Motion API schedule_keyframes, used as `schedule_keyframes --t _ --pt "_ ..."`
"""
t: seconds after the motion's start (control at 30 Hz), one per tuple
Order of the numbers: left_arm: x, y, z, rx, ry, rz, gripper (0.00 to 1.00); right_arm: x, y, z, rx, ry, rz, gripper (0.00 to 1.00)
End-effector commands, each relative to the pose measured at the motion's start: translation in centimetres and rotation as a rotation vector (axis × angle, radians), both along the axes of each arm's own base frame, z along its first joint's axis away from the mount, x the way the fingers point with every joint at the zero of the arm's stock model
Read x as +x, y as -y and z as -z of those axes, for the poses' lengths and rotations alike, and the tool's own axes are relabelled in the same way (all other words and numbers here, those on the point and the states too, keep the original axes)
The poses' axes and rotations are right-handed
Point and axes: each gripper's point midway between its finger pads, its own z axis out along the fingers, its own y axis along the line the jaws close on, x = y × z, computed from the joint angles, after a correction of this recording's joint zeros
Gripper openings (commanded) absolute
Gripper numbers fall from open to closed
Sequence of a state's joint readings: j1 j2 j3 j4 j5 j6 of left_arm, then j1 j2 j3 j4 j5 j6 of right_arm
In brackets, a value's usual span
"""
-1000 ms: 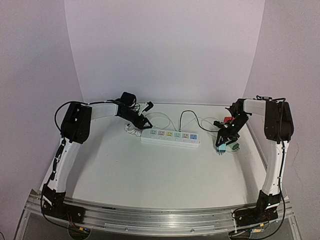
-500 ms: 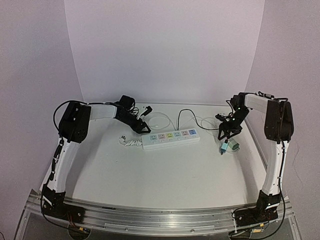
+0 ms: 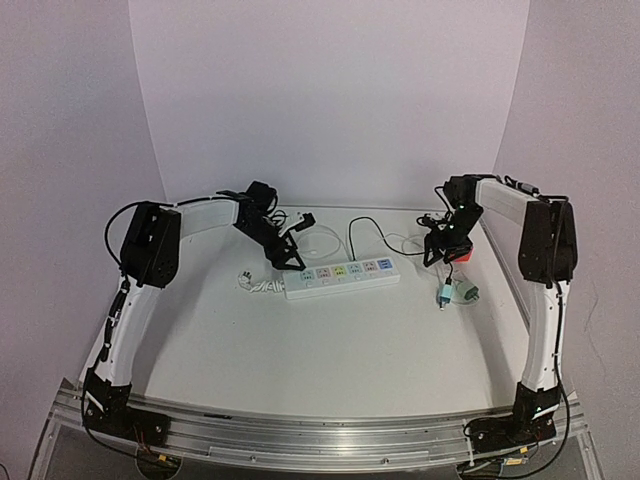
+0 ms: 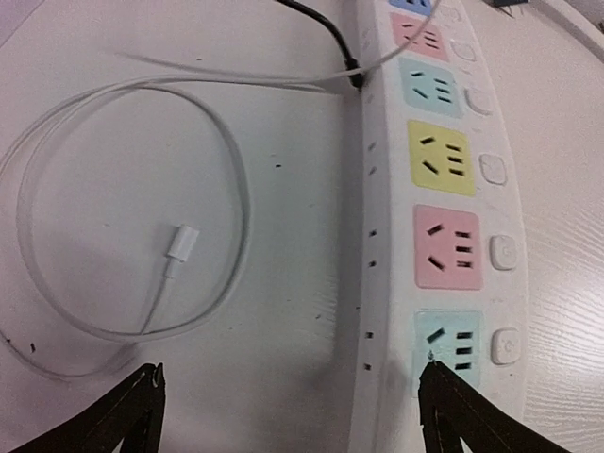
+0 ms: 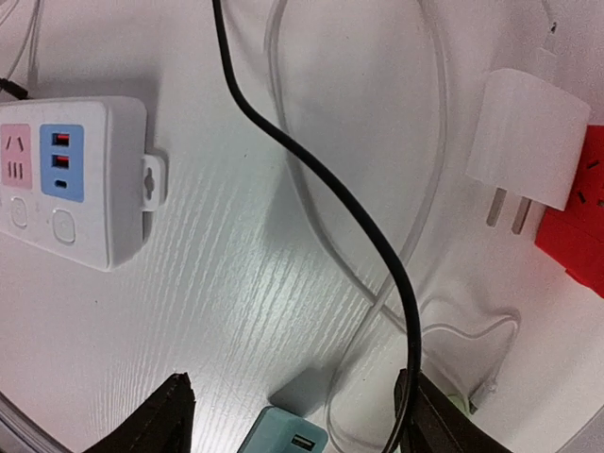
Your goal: Pull the plug off the socket
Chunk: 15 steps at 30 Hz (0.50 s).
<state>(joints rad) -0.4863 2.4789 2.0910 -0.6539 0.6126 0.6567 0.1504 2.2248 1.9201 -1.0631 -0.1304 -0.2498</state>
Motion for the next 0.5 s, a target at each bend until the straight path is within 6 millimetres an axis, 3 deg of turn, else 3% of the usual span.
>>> schedule_keyframes --t 0.0,0.2,0.3,0.47 --pt "-4.0 0.6 -0.8 0.091 0.044 0.191 0.95 1.6 -0.7 -0.7 -0.063 0.056 0.003 0.71" --pt "-4.9 0.3 0.6 0.145 0.067 0.245 0.97 2.7 -2.4 0.0 -0.11 0.084 -0.037 0.72" --pt "-5.6 0.2 0.7 0.157 0.072 0.289 0.98 3.3 -1.8 0.4 -0.156 0.092 -0.012 0.72" --pt "-6.5 0.3 -1.0 0.138 0.066 0.344 0.99 3.8 -1.5 -0.5 -0.186 0.122 0.004 0.73"
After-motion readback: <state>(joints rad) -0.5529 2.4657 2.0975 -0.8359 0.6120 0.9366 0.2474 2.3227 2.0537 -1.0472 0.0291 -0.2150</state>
